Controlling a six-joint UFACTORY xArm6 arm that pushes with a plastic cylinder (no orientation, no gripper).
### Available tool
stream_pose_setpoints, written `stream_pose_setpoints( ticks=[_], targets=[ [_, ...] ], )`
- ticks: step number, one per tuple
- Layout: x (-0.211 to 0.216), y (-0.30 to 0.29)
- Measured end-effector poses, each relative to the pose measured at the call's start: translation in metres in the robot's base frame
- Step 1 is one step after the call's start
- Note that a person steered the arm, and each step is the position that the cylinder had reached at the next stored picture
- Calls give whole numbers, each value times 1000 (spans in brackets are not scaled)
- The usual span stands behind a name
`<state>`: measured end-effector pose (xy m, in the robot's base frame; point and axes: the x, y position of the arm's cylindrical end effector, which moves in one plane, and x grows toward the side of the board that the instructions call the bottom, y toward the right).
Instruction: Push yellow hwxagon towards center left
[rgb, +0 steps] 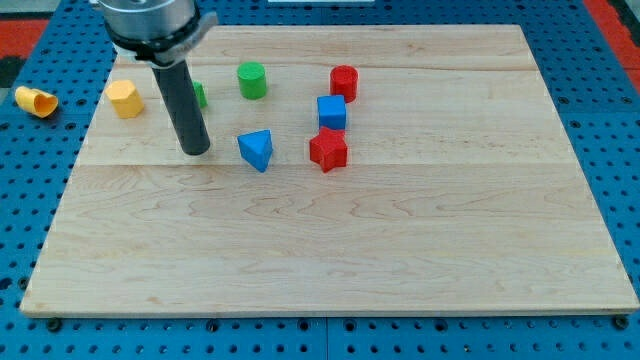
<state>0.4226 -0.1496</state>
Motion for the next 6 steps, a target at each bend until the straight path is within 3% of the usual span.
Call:
stream_pose_setpoints(
  ticks=[2,4,6],
  targets=[
    [-98,-18],
    [-129,-43],
    [-100,-95]
  ],
)
